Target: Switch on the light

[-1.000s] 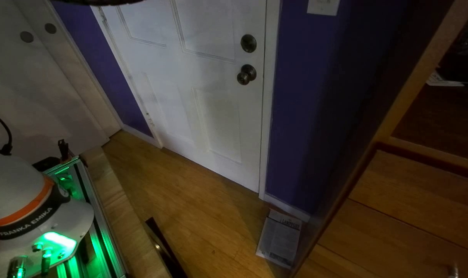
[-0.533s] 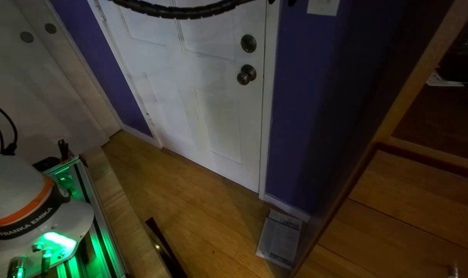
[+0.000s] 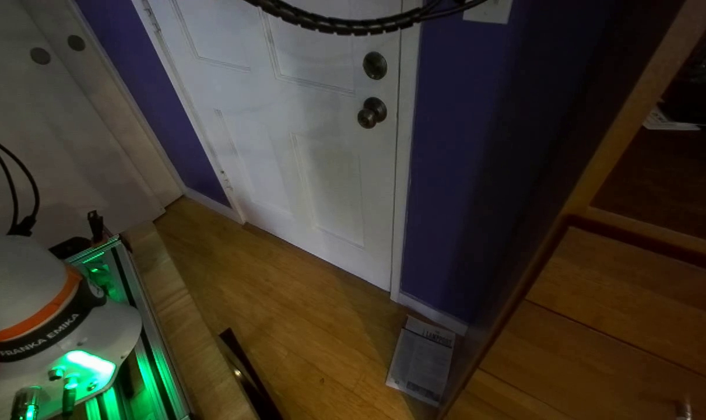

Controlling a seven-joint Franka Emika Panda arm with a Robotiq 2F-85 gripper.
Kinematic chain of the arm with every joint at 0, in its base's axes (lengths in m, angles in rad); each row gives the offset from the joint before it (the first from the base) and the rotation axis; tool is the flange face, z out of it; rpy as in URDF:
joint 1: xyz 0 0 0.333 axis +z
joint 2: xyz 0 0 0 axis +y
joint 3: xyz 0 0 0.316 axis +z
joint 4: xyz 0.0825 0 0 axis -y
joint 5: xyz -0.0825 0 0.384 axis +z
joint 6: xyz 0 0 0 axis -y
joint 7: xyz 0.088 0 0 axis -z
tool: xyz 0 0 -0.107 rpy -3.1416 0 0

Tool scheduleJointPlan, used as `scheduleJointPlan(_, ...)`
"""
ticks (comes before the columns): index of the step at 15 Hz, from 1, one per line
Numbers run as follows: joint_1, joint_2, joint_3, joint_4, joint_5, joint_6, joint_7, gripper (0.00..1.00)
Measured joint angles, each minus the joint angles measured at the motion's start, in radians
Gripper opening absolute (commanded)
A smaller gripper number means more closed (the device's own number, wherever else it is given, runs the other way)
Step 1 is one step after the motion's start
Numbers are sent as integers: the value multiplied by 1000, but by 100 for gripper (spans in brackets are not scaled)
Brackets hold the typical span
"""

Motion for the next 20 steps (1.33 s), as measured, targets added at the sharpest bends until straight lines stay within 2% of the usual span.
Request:
scheduleJointPlan(6,-64,99,56,101,110,4,-18,0)
scheduleJointPlan(20,-160,255,157,252,266,44,-7,0)
